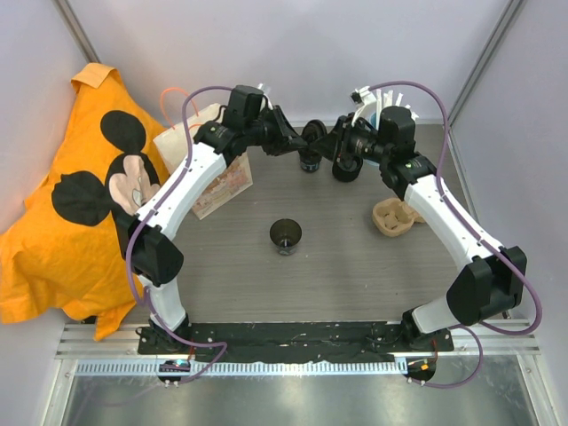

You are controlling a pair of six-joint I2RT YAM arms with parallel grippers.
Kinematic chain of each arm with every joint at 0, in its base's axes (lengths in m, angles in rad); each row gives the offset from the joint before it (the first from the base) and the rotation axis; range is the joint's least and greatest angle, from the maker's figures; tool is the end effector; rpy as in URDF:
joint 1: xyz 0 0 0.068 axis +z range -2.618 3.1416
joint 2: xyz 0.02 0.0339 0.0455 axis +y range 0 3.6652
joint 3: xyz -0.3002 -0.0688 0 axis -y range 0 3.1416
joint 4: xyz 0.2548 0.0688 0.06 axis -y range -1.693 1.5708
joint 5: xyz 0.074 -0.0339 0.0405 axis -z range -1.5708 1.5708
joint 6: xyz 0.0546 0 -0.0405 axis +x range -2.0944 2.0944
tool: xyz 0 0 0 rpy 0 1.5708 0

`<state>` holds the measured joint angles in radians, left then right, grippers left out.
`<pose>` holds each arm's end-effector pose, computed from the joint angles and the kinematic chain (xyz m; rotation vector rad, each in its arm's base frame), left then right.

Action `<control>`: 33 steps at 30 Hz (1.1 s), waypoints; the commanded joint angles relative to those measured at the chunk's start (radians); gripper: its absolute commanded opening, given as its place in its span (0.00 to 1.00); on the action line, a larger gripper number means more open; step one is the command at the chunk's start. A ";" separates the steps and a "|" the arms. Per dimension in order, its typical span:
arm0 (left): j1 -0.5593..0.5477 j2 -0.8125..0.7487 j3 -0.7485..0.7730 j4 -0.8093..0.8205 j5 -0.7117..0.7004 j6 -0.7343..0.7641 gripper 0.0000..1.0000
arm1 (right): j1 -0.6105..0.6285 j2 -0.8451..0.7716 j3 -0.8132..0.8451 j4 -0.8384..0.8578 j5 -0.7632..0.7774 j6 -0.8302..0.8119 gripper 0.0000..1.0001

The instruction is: Pack the takeout coffee

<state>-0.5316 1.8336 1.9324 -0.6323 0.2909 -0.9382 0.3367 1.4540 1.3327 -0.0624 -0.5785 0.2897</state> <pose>0.3837 -0.2438 0.4240 -0.2766 2.2961 -1.1325 0.3327 0.1481 0.4185 -0.4795 1.7599 0.9548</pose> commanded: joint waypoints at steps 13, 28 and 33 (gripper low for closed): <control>0.074 -0.088 -0.023 0.114 0.166 0.038 0.31 | -0.019 -0.020 0.053 0.013 0.017 -0.018 0.20; 0.136 -0.192 -0.098 0.111 0.304 0.717 0.25 | -0.134 -0.060 0.129 -0.010 -0.196 0.109 0.20; 0.128 -0.264 -0.141 0.037 0.288 1.117 0.47 | -0.192 -0.058 0.168 -0.033 -0.349 0.189 0.20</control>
<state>-0.3965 1.6531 1.8046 -0.5472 0.5510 -0.2333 0.1776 1.4418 1.4330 -0.1032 -0.7715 0.3950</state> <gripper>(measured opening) 0.423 0.262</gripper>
